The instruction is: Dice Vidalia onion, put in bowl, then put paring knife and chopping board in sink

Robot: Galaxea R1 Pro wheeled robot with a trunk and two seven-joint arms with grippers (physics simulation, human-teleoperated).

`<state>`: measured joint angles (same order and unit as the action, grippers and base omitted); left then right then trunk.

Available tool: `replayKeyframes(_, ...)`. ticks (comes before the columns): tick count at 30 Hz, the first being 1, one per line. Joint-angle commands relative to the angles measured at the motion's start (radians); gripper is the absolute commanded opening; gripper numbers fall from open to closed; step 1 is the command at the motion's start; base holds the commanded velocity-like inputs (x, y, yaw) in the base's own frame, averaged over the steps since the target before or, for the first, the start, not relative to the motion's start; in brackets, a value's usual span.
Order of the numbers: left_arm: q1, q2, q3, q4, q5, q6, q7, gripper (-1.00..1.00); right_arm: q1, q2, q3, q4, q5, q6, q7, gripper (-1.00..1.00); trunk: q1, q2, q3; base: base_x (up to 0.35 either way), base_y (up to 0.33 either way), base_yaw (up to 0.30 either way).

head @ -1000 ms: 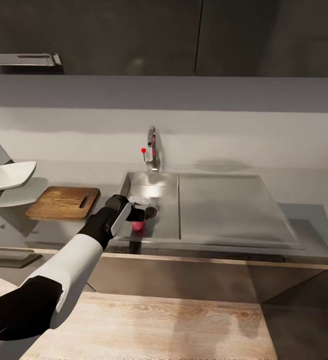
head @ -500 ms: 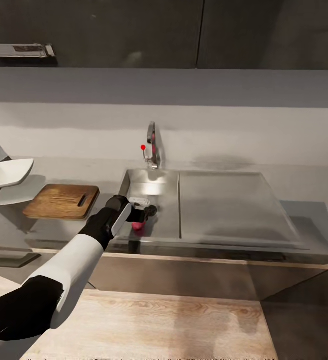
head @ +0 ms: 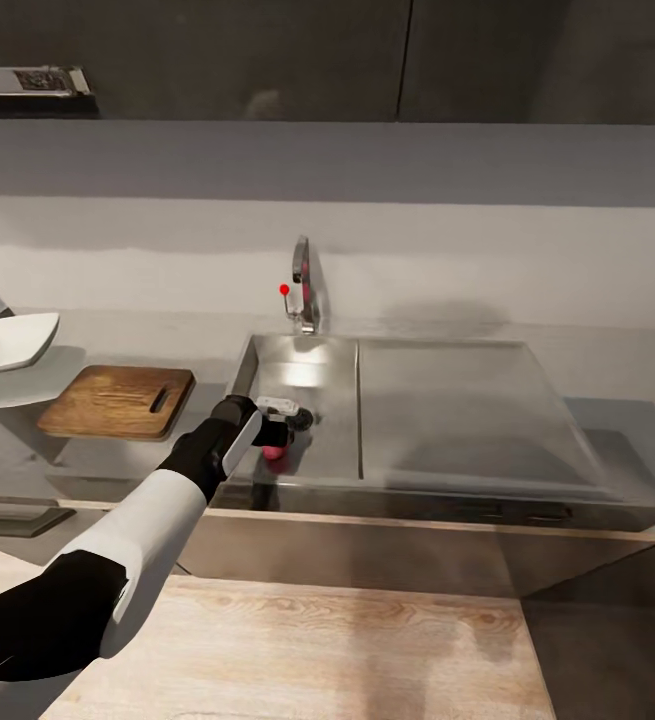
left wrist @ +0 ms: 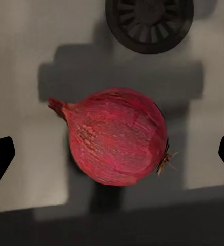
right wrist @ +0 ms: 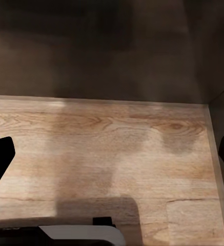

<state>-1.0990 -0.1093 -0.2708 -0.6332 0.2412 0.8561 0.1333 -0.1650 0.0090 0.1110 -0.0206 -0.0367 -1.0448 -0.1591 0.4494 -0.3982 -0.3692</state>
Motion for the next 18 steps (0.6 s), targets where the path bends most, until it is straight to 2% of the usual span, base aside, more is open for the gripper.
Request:
replayKeyframes(1, -0.001, 0.0, -0.004, -0.001, 0.011, 0.003, 0.009, 1.0, -0.001, 0.0, 0.009, 0.001, -0.004, -0.002, -0.007, 1.0, 0.001, -0.002, -0.003, 0.037, 0.0, 0.0)
replayKeyframes(18, -0.001, -0.001, -0.011, 0.0, 0.01, 0.003, 0.009, 1.0, -0.001, -0.003, 0.009, 0.001, -0.003, -0.002, -0.005, 1.0, 0.001, -0.002, -0.008, 0.004, 0.0, 0.0)
